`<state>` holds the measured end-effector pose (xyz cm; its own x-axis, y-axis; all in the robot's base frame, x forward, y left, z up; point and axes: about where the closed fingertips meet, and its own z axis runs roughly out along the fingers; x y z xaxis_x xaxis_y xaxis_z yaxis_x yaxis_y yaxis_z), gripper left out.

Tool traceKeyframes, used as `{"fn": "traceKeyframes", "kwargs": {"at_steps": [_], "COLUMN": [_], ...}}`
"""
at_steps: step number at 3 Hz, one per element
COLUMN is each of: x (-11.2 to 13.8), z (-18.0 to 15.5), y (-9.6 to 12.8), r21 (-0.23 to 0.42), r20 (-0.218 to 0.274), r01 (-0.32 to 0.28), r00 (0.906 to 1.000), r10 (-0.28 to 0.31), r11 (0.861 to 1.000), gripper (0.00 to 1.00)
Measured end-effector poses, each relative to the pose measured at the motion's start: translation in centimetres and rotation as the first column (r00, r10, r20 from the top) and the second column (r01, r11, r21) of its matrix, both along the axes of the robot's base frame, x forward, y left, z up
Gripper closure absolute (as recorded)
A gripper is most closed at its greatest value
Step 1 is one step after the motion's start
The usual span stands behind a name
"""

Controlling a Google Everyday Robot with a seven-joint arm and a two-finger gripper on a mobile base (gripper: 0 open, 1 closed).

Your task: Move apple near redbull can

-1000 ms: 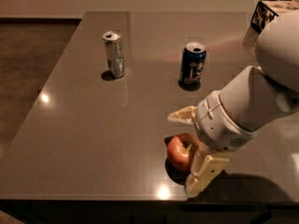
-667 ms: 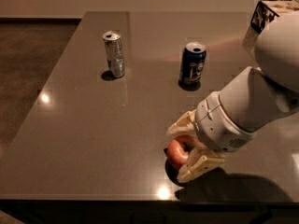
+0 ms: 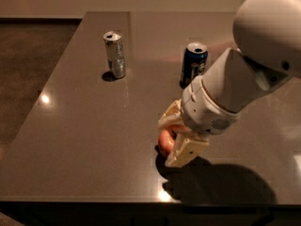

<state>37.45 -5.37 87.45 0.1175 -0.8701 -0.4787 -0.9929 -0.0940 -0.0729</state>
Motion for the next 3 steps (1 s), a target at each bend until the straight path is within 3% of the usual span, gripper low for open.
{"fn": "traceKeyframes", "kwargs": {"at_steps": [1, 2, 3], "x": [3.0, 7.2, 12.1], "z": [1.5, 2.2, 2.4], "y": [2.5, 4.5, 4.9], "r21": [-0.008, 0.009, 0.031], "r20": [0.011, 0.010, 0.003], "r01": [0.071, 0.195, 0.339], "r00": [0.9974, 0.9807, 0.9405], "r10": [-0.071, -0.195, -0.340], "r11": [0.997, 0.981, 0.940], "gripper": [1.00, 1.00, 1.00]}}
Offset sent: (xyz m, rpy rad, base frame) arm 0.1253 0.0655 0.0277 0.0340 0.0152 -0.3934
